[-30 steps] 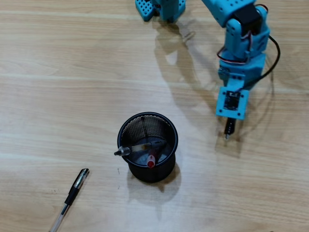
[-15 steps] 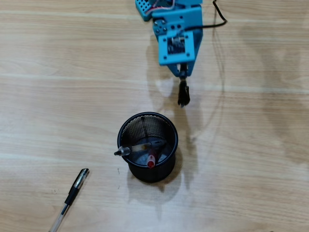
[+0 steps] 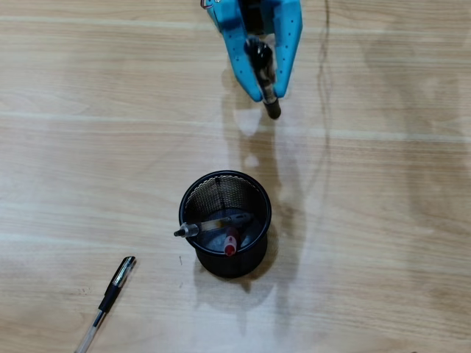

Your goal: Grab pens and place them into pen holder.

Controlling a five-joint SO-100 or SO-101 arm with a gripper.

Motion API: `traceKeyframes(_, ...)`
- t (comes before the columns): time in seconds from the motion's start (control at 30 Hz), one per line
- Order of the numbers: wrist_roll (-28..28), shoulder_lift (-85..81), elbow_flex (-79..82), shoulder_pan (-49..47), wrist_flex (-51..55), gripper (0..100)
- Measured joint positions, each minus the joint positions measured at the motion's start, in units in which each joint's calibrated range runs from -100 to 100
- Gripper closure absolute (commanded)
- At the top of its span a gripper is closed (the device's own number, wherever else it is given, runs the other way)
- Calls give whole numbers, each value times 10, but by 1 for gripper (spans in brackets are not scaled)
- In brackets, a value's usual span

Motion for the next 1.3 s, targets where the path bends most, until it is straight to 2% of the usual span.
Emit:
traceKeyframes(0.27, 18, 98, 1, 36, -156, 98)
traceKeyframes(0.63, 18, 238, 1, 86, -301, 98)
traceKeyframes(0.9, 18, 270, 1, 87, -318, 98)
traceKeyframes(1.1, 18, 271, 1, 87, -319, 87)
traceKeyframes(1.3, 18, 271, 1, 87, -319, 87)
